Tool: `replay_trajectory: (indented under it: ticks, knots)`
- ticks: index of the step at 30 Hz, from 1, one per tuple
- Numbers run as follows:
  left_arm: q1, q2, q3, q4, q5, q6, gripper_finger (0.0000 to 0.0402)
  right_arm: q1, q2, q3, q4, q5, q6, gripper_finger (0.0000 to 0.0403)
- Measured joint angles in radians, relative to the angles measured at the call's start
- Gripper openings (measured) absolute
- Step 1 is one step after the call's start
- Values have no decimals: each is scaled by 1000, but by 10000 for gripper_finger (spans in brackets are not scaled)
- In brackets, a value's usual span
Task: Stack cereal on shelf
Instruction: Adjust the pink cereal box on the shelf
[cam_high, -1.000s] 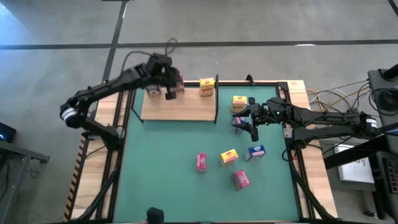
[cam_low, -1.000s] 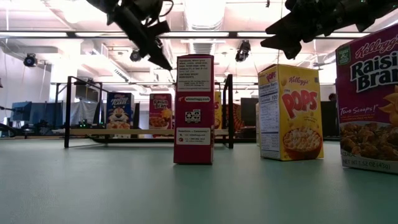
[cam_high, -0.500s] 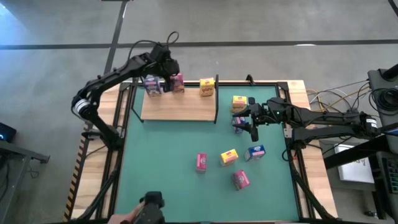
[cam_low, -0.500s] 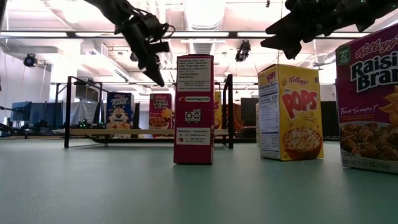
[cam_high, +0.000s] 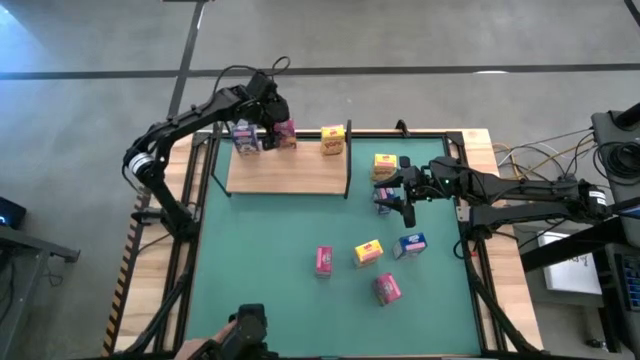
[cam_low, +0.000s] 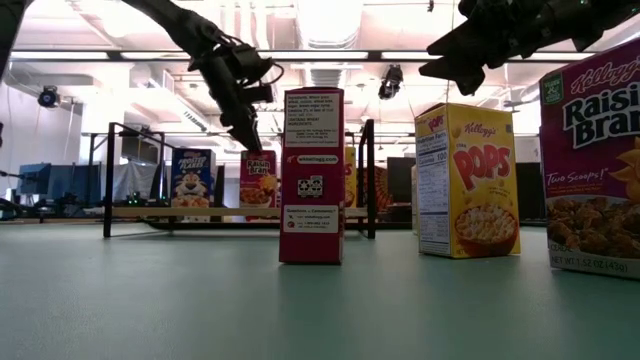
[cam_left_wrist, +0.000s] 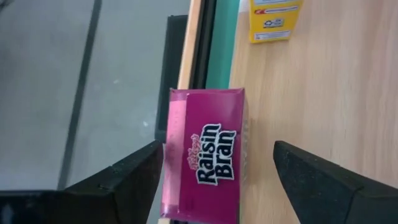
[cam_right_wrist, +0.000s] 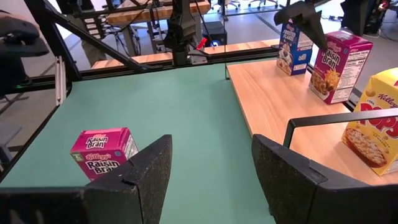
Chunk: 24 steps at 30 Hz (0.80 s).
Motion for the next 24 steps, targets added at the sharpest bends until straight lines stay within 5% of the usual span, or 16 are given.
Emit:
replay_trajectory:
  ticks: [24]
  knots:
    - [5, 50, 0, 0, 18, -20, 231, 0, 0, 0, 0, 0, 2, 209]
